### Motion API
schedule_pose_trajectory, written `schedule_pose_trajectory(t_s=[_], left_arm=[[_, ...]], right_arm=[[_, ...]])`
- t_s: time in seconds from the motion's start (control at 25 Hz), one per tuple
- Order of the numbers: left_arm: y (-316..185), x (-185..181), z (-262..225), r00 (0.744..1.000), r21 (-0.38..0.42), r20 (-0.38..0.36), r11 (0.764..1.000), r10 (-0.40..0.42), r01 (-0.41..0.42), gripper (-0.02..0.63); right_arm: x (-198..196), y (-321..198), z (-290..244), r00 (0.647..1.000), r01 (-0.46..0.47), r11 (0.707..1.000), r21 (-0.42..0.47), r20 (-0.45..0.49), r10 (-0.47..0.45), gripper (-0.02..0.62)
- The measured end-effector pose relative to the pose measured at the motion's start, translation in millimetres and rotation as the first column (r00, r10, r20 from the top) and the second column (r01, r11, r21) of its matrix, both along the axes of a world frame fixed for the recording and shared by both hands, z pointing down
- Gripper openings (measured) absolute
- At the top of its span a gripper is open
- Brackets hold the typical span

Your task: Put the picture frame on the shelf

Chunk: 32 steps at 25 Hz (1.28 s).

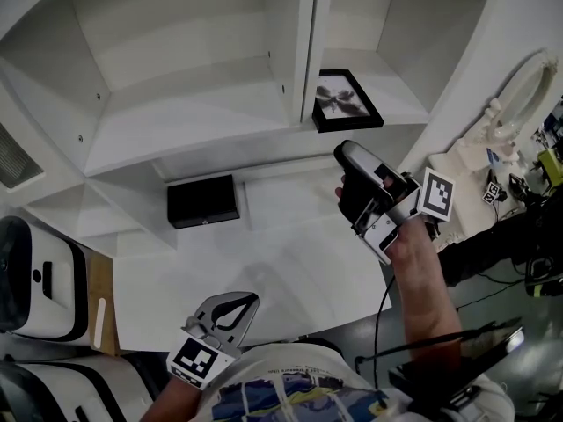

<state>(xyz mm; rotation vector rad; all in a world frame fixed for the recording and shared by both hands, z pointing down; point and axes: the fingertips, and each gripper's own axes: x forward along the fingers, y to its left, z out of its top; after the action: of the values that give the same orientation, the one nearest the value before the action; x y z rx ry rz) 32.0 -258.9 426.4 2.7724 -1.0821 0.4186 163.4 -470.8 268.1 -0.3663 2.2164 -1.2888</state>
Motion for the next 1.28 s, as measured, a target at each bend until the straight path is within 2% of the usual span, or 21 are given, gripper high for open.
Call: schedule_pose_trajectory(t_s=[0.24, 0.88, 1.12, 1.28], left_arm=[[3, -12, -16, 1.000, -0.029, -0.006, 1.000, 0.011, -0.012, 0.014], [83, -71, -2, 0.999, 0.007, -0.019, 0.999, 0.049, -0.049, 0.014], [109, -92, 2, 0.996, 0.015, -0.022, 0.996, 0.084, -0.084, 0.014], [125, -105, -2, 0.995, -0.017, -0.050, 0.996, 0.085, -0.086, 0.014]], right_arm=[[0, 3, 0, 0.999, -0.047, 0.998, -0.031, -0.018, 0.047, 0.144], [-49, 108, 49, 0.990, -0.116, 0.991, -0.073, -0.084, 0.110, 0.072], [-75, 152, 73, 0.979, -0.140, 0.987, -0.079, -0.158, 0.126, 0.057], [-96, 181, 93, 0.970, -0.140, 0.986, -0.088, -0.211, 0.119, 0.051]])
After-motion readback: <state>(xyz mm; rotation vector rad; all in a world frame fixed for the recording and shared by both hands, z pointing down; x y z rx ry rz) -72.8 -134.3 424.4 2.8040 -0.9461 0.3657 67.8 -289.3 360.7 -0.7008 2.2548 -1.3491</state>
